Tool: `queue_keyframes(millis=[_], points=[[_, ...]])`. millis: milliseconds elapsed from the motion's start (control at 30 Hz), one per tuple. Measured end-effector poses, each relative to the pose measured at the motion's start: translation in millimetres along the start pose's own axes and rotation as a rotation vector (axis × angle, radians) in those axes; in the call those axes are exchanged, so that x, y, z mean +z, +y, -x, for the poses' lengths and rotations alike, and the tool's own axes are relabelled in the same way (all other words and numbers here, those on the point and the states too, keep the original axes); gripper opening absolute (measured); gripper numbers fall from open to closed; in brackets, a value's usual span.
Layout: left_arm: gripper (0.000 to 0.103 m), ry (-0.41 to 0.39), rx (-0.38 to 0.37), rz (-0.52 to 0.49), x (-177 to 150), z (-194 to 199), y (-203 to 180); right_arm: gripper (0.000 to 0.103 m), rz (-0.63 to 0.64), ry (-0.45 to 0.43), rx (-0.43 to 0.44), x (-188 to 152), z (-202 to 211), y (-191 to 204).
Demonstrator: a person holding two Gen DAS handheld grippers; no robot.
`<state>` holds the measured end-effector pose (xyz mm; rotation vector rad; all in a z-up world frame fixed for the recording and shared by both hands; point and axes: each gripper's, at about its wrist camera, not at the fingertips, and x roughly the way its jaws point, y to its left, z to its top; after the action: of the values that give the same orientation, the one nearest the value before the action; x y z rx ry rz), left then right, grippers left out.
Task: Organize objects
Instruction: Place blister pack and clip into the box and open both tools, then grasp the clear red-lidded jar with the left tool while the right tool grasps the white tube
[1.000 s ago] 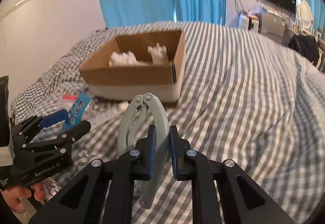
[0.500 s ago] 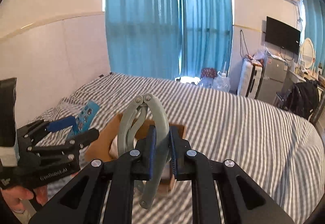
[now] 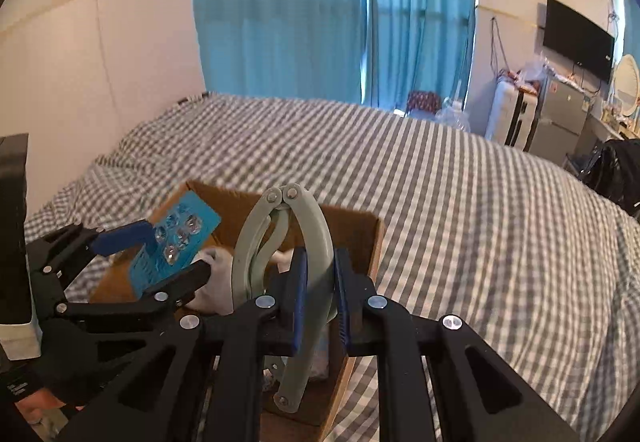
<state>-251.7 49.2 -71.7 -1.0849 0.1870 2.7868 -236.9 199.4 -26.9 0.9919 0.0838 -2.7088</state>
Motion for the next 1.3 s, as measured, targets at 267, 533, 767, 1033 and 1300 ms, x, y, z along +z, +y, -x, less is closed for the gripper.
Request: queue_keyframes(millis=[267, 533, 767, 1033, 1300], points=[[0.073, 0.024, -0.043, 0.023, -3, 14, 0, 0.013, -0.028, 0.017, 0.045, -1, 5, -4], [0.098, -0.065, -0.006, 0.041, 0, 85, 5, 0.061, -0.025, -0.078, 0.0, 15, 80, 8], [0.103, -0.18, 0.01, 0.05, -8, 166, 13, 0.07, 0.0, -0.178, -0.041, 16, 172, 20], [0.103, -0.253, 0.062, 0.067, -28, 223, 31, 0.077, 0.028, -0.234, -0.046, -3, 234, 44], [0.103, -0.241, 0.103, 0.074, -53, 215, 47, 0.078, 0.041, -0.204, -0.028, -32, 223, 76]])
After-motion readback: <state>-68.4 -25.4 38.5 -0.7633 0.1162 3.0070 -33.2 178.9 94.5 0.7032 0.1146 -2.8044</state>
